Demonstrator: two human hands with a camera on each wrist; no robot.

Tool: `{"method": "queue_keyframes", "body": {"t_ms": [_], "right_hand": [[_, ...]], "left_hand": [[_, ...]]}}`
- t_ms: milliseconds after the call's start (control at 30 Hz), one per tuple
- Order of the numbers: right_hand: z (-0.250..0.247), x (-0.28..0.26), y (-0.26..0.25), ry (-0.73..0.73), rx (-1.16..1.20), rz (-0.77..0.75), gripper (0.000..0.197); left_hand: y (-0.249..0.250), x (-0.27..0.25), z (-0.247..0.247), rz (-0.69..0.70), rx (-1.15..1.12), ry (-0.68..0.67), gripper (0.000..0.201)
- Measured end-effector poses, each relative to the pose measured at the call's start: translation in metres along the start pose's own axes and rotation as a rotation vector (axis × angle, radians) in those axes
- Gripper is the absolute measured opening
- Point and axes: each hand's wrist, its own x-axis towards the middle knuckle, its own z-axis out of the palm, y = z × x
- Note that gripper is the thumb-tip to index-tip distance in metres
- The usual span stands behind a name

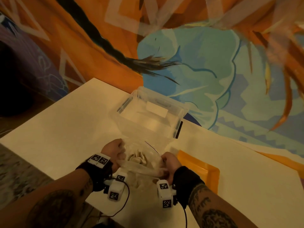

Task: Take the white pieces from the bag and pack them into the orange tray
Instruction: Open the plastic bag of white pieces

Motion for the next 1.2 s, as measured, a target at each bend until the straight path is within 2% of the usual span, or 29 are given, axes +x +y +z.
{"method": "queue_keyframes", "body": {"t_ms": [67, 133, 200, 233, 333, 400, 433, 500, 567, 600, 667, 700, 733, 800, 867, 933, 1000, 1067, 1133, 1200], "right_hand": [[-0.003, -0.007, -0.003, 0.043, -0.209, -0.018, 0.026], [-0.003, -0.003, -0.007, 0.102, -0.491, -0.114, 0.03], [-0.002, -0.003, -0.009, 0.262, -0.683, -0.337, 0.025], [-0.001, -0.001, -0.008, 0.295, -0.695, -0.494, 0.03], [0.01, -0.008, -0.003, 0.266, -0.807, -0.875, 0.058], [0.019, -0.008, 0.0, 0.186, -1.08, -0.959, 0.069], [0.024, -0.004, 0.0, 0.158, -1.205, -0.916, 0.068], [0.029, 0.005, -0.001, 0.14, -1.355, -0.806, 0.051], [0.03, 0.013, -0.003, 0.152, -1.328, -0.763, 0.026], [0.029, 0.014, -0.004, 0.155, -1.288, -0.72, 0.02], [0.023, 0.021, -0.007, 0.16, -1.228, -0.637, 0.018], [0.021, 0.022, -0.009, 0.17, -1.212, -0.603, 0.016], [0.02, 0.023, -0.011, 0.193, -1.199, -0.581, 0.016], [0.018, 0.022, -0.013, 0.246, -1.144, -0.565, 0.025], [0.018, 0.018, -0.015, 0.29, -1.087, -0.589, 0.029], [0.02, 0.016, -0.016, 0.29, -1.004, -0.599, 0.027], [0.025, 0.012, -0.013, 0.279, -0.959, -0.607, 0.027], [0.028, 0.01, -0.009, 0.26, -0.93, -0.623, 0.023], [0.029, 0.006, -0.007, 0.224, -0.908, -0.627, 0.021], [0.031, -0.001, -0.004, 0.145, -0.867, -0.609, 0.022]], "left_hand": [[0.002, 0.0, 0.004, -0.019, 0.093, -0.044, 0.041], [0.002, 0.0, 0.008, -0.019, 0.201, -0.056, 0.046], [0.003, -0.001, 0.013, -0.002, 0.25, -0.039, 0.048], [0.003, -0.001, 0.015, 0.008, 0.271, -0.024, 0.046], [0.003, -0.003, 0.022, 0.032, 0.336, -0.017, 0.038], [0.003, -0.004, 0.027, 0.058, 0.358, -0.071, 0.035], [0.002, -0.004, 0.028, 0.069, 0.362, -0.111, 0.035], [0.002, -0.003, 0.026, 0.079, 0.375, -0.174, 0.036], [0.004, 0.0, 0.021, 0.112, 0.488, -0.194, 0.036], [0.007, 0.002, 0.017, 0.153, 0.595, -0.184, 0.034], [0.013, 0.004, 0.009, 0.257, 0.769, -0.173, 0.024], [0.015, 0.004, 0.005, 0.282, 0.825, -0.186, 0.03], [0.018, 0.004, 0.001, 0.302, 0.886, -0.189, 0.044], [0.019, 0.001, -0.009, 0.35, 1.098, -0.132, 0.067], [0.017, -0.006, -0.017, 0.342, 1.269, -0.051, 0.076], [0.012, -0.015, -0.02, 0.251, 1.362, -0.01, 0.075], [0.005, -0.022, -0.017, 0.147, 1.313, -0.026, 0.068], [-0.001, -0.029, -0.011, 0.006, 1.032, -0.073, 0.066], [-0.008, -0.03, -0.005, -0.014, 0.87, -0.096, 0.06], [-0.017, -0.027, -0.001, 0.026, 0.889, -0.044, 0.046]]}}
